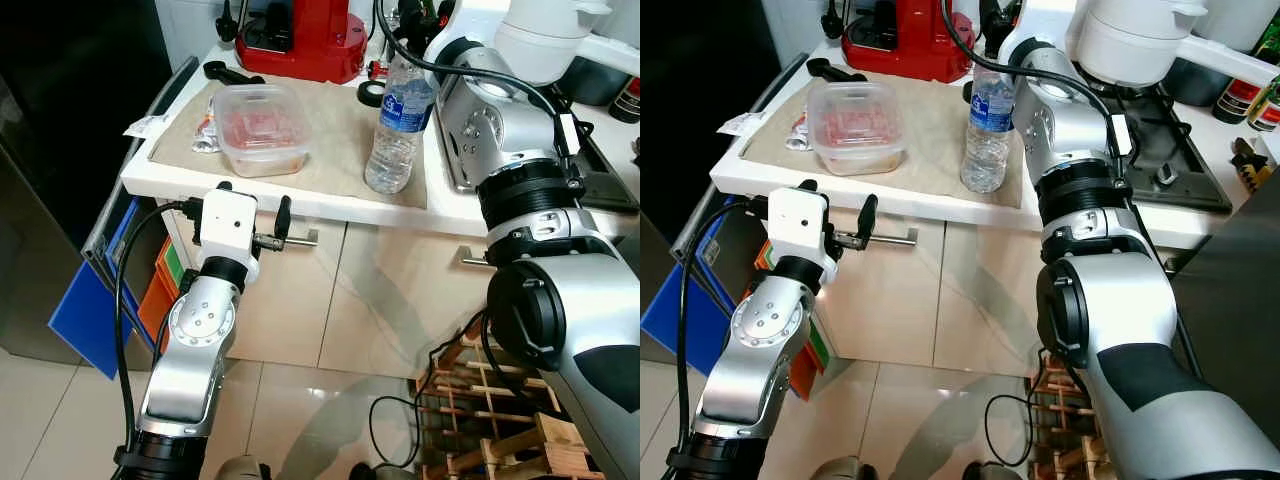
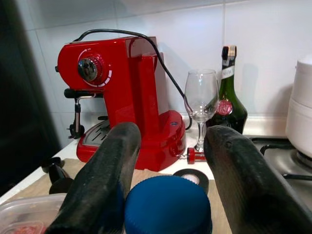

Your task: Restocking fridge

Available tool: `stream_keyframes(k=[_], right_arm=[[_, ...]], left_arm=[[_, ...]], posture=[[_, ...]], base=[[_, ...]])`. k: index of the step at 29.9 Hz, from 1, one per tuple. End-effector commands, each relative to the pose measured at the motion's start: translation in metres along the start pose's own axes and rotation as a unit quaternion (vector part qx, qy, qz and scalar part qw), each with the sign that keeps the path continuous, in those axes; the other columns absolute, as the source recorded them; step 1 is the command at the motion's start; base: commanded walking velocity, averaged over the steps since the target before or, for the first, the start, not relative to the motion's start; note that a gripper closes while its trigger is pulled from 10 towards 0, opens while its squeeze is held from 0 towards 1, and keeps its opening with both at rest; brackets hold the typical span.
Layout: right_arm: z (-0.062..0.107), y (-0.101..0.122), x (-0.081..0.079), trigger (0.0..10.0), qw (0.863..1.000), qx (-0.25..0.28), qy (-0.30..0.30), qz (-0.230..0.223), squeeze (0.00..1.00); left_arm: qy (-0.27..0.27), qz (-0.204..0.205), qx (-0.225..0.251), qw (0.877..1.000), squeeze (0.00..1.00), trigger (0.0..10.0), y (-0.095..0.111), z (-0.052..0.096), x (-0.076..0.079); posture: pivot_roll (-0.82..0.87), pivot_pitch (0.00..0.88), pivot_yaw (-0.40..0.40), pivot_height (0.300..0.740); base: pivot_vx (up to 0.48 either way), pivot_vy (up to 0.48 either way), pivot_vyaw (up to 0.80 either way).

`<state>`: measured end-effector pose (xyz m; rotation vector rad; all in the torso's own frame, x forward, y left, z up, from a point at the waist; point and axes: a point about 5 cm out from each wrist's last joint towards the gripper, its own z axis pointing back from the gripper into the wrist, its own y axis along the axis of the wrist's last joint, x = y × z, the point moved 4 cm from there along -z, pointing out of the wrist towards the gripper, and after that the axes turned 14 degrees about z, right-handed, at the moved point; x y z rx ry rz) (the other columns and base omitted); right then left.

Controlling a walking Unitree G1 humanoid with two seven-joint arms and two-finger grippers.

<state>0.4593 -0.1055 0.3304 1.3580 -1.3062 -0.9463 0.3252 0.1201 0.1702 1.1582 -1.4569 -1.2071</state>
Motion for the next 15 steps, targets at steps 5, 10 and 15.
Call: stream_keyframes(k=[5,10,15], right_arm=[[-0.001,0.007,0.004,0.0,1.0,0.006,-0.003,-0.002,0.0],[0.006,0.048,0.005,0.0,0.991,0.124,-0.017,0.038,0.0],[0.022,0.086,0.007,0.0,0.969,0.232,-0.032,0.082,0.0]], left_arm=[[-0.009,-0.003,-0.003,1.0,0.0,10.0,0.0,-0.003,0.005],[-0.009,-0.006,-0.003,1.0,0.0,10.0,0.0,-0.004,0.005],[-0.01,-0.007,-0.001,1.0,0.0,10.0,0.0,-0.005,0.005]], posture=[[0.17,0.057,-0.05,0.732],[0.17,0.056,-0.05,0.732],[0.16,0.051,-0.05,0.732]], base=[[0.0,0.0,0.0],[0.0,0.0,0.0],[0.0,0.0,0.0]])
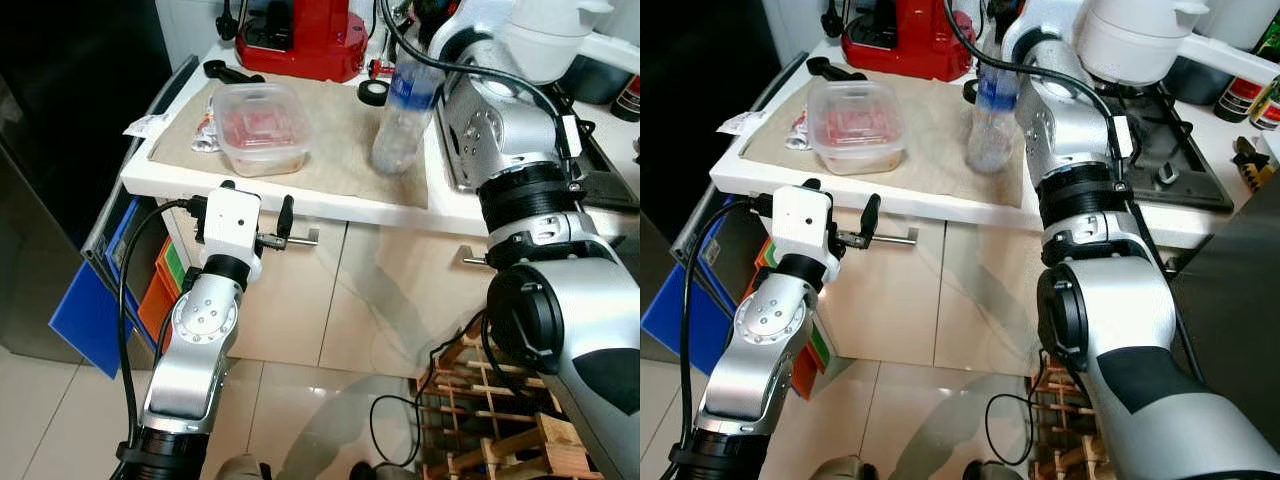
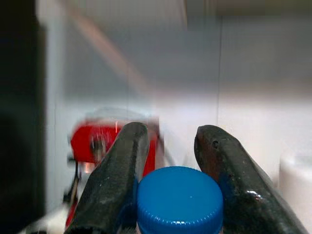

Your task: Restocking fridge

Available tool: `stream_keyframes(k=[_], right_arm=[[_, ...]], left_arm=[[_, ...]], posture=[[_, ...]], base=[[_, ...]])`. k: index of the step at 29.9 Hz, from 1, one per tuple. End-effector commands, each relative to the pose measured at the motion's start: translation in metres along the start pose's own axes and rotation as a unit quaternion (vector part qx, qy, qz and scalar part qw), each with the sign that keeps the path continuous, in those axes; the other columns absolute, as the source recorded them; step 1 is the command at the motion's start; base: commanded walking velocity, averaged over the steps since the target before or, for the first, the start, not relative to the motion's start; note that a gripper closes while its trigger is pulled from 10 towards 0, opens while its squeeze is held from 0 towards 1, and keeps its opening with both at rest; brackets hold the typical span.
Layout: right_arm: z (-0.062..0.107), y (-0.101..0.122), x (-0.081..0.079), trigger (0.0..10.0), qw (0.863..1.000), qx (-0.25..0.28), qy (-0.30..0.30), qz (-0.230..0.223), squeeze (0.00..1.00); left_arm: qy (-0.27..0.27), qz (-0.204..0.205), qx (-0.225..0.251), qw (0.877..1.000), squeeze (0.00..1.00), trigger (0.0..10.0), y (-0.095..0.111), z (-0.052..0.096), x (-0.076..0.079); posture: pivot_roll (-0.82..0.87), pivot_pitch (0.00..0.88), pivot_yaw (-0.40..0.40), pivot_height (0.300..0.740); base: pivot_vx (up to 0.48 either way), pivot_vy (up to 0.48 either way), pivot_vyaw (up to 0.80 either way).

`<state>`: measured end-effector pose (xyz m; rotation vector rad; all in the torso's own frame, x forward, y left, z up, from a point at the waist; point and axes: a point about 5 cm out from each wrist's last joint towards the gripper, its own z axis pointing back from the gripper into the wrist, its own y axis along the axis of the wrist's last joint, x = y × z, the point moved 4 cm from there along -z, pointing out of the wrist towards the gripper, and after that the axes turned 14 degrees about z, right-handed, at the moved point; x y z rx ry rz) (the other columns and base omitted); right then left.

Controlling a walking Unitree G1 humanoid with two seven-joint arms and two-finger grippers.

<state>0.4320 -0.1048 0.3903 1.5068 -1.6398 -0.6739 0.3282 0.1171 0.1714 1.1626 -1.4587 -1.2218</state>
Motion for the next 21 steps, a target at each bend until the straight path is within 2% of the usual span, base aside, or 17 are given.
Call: stream_keyframes(k=[1,2,4,8,12,13,14,16,18,21], right_arm=[[0.0,0.026,0.01,0.0,0.998,0.061,-0.012,0.022,0.0],[0.0,0.026,0.01,0.0,0.998,0.061,-0.012,0.022,0.0],[0.006,0.037,0.017,0.0,0.994,0.098,-0.022,0.041,0.0],[0.025,0.045,0.023,0.0,0.986,0.142,-0.038,0.083,0.0],[0.045,0.037,0.025,0.0,0.982,0.151,-0.051,0.104,0.0],[0.052,0.033,0.025,0.0,0.981,0.151,-0.054,0.111,0.0],[0.052,0.033,0.025,0.0,0.981,0.151,-0.054,0.111,0.0],[0.07,0.024,0.028,0.0,0.979,0.148,-0.071,0.123,0.0],[0.084,0.024,0.028,0.0,0.976,0.153,-0.085,0.133,0.0],[0.09,0.03,0.026,0.0,0.971,0.165,-0.09,0.145,0.0]], left_arm=[[-0.006,-0.001,0.0,1.0,0.0,10.0,0.0,-0.002,0.003],[-0.006,-0.001,0.0,1.0,0.0,10.0,0.0,-0.002,0.003],[-0.007,-0.007,0.003,1.0,0.0,10.0,0.0,-0.003,0.004],[0.003,-0.018,0.013,1.0,0.0,10.0,0.003,-0.005,0.001],[0.01,-0.038,0.018,0.999,0.0,10.0,0.005,-0.007,-0.001],[0.011,-0.035,0.021,0.999,0.0,10.0,0.006,-0.007,-0.002],[0.011,-0.035,0.021,0.999,0.0,10.0,0.006,-0.007,-0.002],[0.007,-0.028,0.026,0.999,0.0,10.0,0.008,-0.009,0.0],[0.004,-0.02,0.031,0.999,0.0,10.0,0.01,-0.011,0.003],[-0.002,-0.011,0.034,0.999,0.0,10.0,0.011,-0.013,0.008]], posture=[[0.16,0.051,-0.05,0.732],[0.16,0.051,-0.05,0.732],[0.15,0.048,-0.051,0.732],[0.14,0.042,-0.055,0.732],[0.14,0.04,-0.054,0.732],[0.13,0.039,-0.051,0.732],[0.13,0.039,-0.051,0.732],[0.12,0.037,-0.049,0.732],[0.11,0.035,-0.042,0.732],[0.1,0.032,-0.039,0.732]], base=[[0.0,0.0,0.0],[0.0,0.0,0.0],[0.0,0.0,0.0],[0.0,0.0,0.0],[0.0,0.0,0.0],[0.0,0.0,0.0],[0.0,0.0,0.0],[0.0,0.0,0.0],[0.0,0.0,0.0],[-0.091,0.0,0.0]])
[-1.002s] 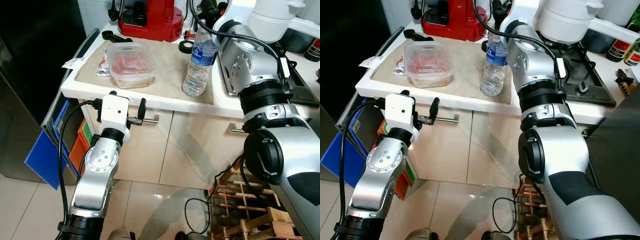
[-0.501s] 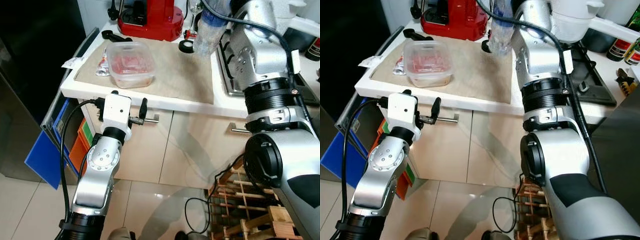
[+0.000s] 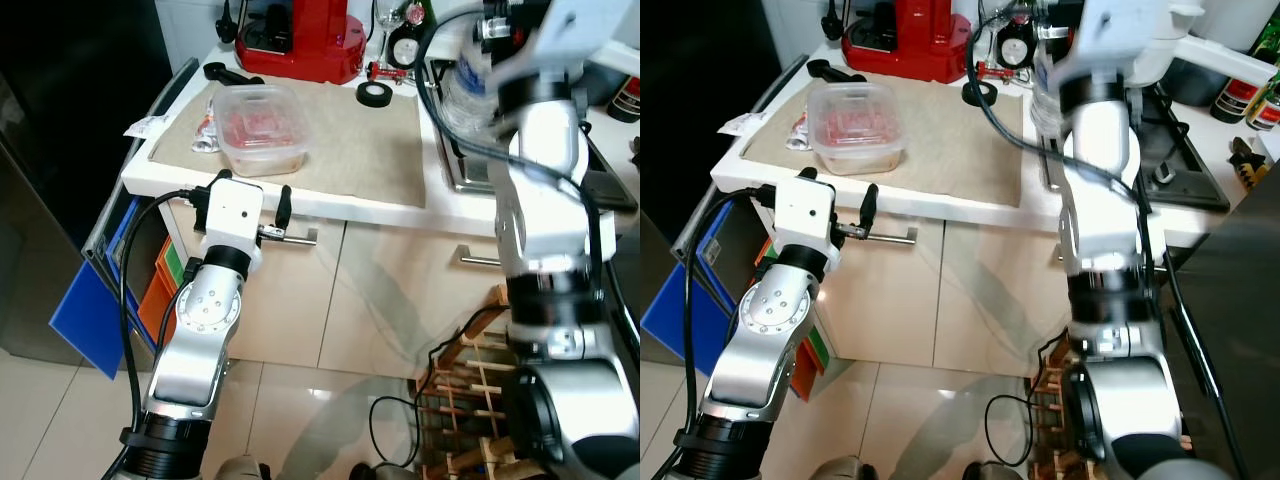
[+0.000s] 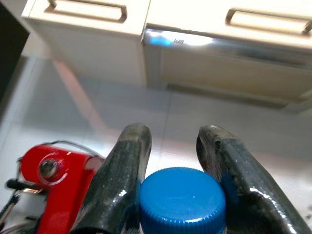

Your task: Restocking fridge

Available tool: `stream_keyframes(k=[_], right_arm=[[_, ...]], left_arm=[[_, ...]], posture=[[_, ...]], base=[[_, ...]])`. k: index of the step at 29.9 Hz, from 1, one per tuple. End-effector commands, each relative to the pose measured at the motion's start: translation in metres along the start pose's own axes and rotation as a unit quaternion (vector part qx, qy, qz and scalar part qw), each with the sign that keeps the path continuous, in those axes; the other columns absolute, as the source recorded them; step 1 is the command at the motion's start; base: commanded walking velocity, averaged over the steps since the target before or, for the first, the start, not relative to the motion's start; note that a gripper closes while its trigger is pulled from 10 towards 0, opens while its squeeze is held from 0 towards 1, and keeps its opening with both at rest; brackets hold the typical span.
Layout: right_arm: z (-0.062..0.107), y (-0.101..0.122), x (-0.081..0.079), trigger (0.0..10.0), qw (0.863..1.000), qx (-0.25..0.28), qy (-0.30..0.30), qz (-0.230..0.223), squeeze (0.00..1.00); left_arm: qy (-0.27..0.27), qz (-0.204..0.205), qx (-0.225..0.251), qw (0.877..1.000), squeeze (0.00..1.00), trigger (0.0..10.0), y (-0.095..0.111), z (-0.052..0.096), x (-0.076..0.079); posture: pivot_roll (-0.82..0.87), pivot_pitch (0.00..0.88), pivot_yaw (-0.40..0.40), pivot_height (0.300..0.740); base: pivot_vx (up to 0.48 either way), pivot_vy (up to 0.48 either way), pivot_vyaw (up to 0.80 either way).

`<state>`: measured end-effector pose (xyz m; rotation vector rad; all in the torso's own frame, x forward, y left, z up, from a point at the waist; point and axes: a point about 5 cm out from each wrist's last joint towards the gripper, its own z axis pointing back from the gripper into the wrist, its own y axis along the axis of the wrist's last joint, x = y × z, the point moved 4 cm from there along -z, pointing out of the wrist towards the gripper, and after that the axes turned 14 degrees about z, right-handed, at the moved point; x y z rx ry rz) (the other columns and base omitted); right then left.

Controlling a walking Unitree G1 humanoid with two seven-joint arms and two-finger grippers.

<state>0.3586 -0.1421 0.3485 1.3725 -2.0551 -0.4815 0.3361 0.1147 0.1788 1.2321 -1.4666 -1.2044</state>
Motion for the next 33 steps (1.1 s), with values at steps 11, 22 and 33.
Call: stream_keyframes(k=[11,22,33], right_arm=[[-0.005,0.028,0.001,0.0,0.999,0.047,-0.01,0.009,0.0],[-0.005,0.025,-0.002,0.0,0.999,0.04,-0.005,0.01,0.0],[-0.004,0.018,-0.004,0.0,1.0,0.025,0.005,0.018,0.0]], left_arm=[[-0.003,0.015,0.009,1.0,0.0,10.0,0.004,-0.005,0.005],[-0.002,0.017,0.009,1.0,0.0,10.0,0.004,-0.005,0.004],[-0.005,0.02,0.008,1.0,0.0,10.0,0.002,-0.007,0.005]], posture=[[0.11,0.036,-0.041,0.732],[0.11,0.04,-0.039,0.732],[0.11,0.041,-0.038,0.732]], base=[[-0.357,0.0,0.0],[-0.377,0.0,0.0],[-0.362,0.0,0.0]])
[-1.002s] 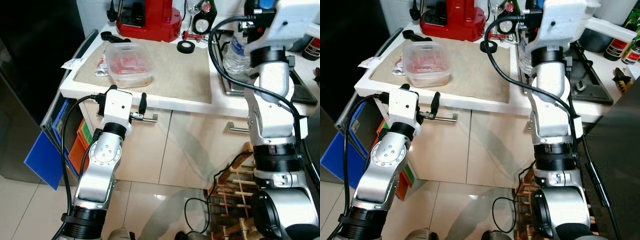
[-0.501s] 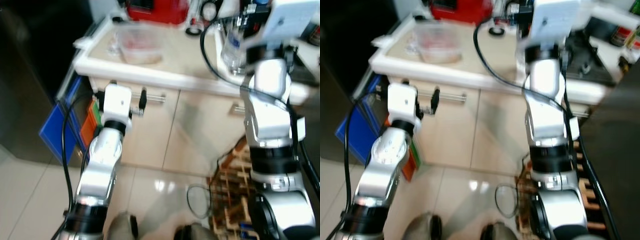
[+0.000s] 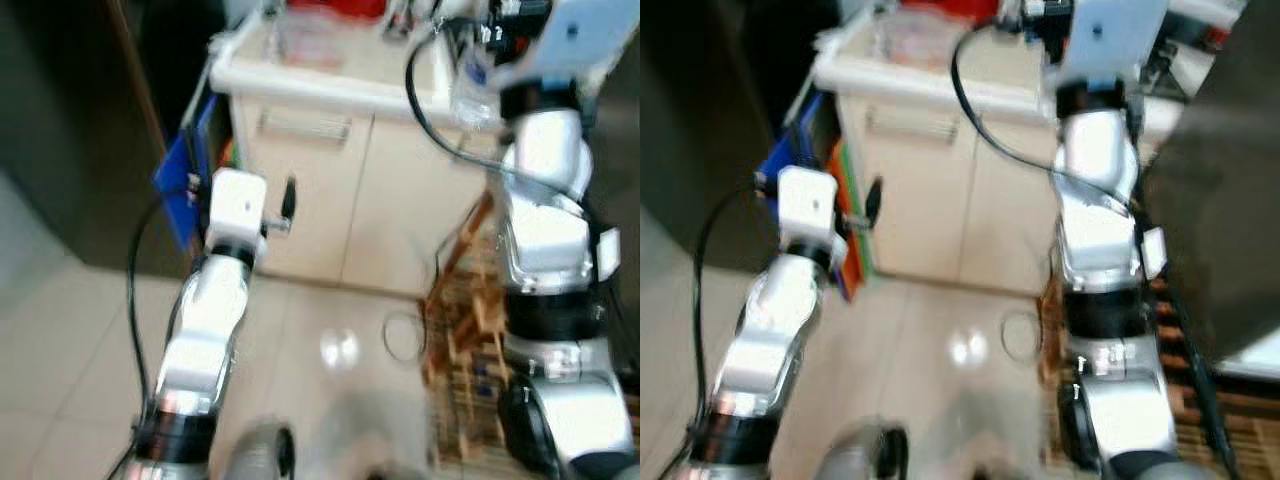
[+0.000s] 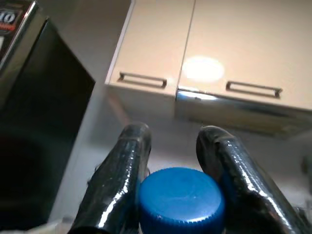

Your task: Restocking fridge

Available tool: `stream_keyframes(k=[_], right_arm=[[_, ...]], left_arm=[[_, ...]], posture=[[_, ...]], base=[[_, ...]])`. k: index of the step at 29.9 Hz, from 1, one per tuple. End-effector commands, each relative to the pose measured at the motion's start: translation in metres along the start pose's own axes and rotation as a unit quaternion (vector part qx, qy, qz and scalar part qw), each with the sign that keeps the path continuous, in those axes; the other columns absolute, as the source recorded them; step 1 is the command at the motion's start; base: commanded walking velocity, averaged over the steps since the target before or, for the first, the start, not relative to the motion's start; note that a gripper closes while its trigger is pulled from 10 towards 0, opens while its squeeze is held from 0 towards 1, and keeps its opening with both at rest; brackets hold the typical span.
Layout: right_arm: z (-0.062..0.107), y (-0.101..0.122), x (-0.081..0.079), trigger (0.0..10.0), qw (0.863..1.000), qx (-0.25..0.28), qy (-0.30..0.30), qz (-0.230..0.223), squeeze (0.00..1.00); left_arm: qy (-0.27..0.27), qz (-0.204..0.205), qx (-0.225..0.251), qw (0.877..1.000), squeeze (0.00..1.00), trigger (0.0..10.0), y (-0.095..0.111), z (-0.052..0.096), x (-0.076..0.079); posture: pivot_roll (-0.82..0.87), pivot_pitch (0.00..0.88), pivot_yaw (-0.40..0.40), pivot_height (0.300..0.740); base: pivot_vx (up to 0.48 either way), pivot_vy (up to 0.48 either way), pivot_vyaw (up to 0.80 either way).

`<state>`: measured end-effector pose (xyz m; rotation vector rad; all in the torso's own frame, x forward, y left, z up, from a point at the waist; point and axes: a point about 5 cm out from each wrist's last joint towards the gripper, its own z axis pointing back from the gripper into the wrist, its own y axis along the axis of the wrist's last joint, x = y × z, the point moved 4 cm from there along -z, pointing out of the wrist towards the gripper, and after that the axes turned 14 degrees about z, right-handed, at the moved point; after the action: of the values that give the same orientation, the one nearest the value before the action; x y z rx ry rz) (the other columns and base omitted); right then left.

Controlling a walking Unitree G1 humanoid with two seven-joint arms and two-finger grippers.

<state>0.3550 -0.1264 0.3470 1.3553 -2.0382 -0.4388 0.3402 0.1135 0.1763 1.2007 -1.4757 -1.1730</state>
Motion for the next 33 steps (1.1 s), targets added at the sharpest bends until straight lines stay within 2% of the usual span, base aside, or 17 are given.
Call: stream_keyframes(k=[1,17,21,24,25,26,29,32,33], right_arm=[[-0.007,0.01,0.01,0.0,1.0,0.021,-0.014,0.009,0.0],[-0.002,-0.002,0.009,0.0,1.0,-0.004,-0.005,0.015,0.0],[0.003,-0.009,0.01,0.0,1.0,-0.016,-0.005,0.015,0.0],[0.013,-0.022,0.014,0.0,0.999,-0.044,-0.003,0.016,0.0],[0.022,-0.03,0.018,0.0,0.998,-0.062,-0.001,0.013,0.0],[0.022,-0.03,0.018,0.0,0.998,-0.062,-0.001,0.013,0.0],[0.036,-0.036,0.022,0.0,0.996,-0.087,0.009,-0.005,0.0],[0.056,-0.045,0.018,0.0,0.992,-0.12,0.024,-0.011,0.0],[0.067,-0.05,0.012,0.0,0.99,-0.137,0.037,-0.015,0.0]], left_arm=[[-0.01,0.001,0.009,1.0,0.0,10.0,0.006,-0.003,0.005],[-0.018,-0.001,-0.002,1.0,0.0,10.0,-0.002,-0.001,0.006],[-0.02,-0.003,-0.001,1.0,0.0,10.0,-0.004,0.001,0.005],[-0.01,0.002,-0.005,1.0,0.0,10.0,-0.008,0.002,0.001],[-0.007,0.001,-0.007,1.0,0.0,10.0,-0.009,0.004,-0.002],[-0.007,0.001,-0.007,1.0,0.0,10.0,-0.009,0.004,-0.002],[-0.007,0.0,-0.01,1.0,0.0,10.0,-0.011,0.006,-0.004],[-0.012,0.005,-0.007,1.0,0.0,10.0,-0.012,0.008,-0.003],[-0.012,0.006,-0.007,1.0,0.0,10.0,-0.012,0.008,-0.003]], posture=[[0.11,0.041,-0.038,0.732],[0.1,0.048,-0.035,0.732],[0.1,0.048,-0.036,0.732],[0.11,0.049,-0.039,0.732],[0.11,0.049,-0.038,0.732],[0.11,0.049,-0.038,0.732],[0.1,0.048,-0.04,0.732],[0.09,0.048,-0.042,0.732],[0.09,0.043,-0.048,0.732]], base=[[-0.368,0.0,0.0],[-0.023,0.0,0.0],[0.0,-0.452,0.0],[0.0,-0.442,0.0],[0.0,-0.439,0.0],[0.0,-0.439,0.0],[0.0,-0.439,0.0],[0.178,-0.41,0.0],[0.277,0.0,0.0]])
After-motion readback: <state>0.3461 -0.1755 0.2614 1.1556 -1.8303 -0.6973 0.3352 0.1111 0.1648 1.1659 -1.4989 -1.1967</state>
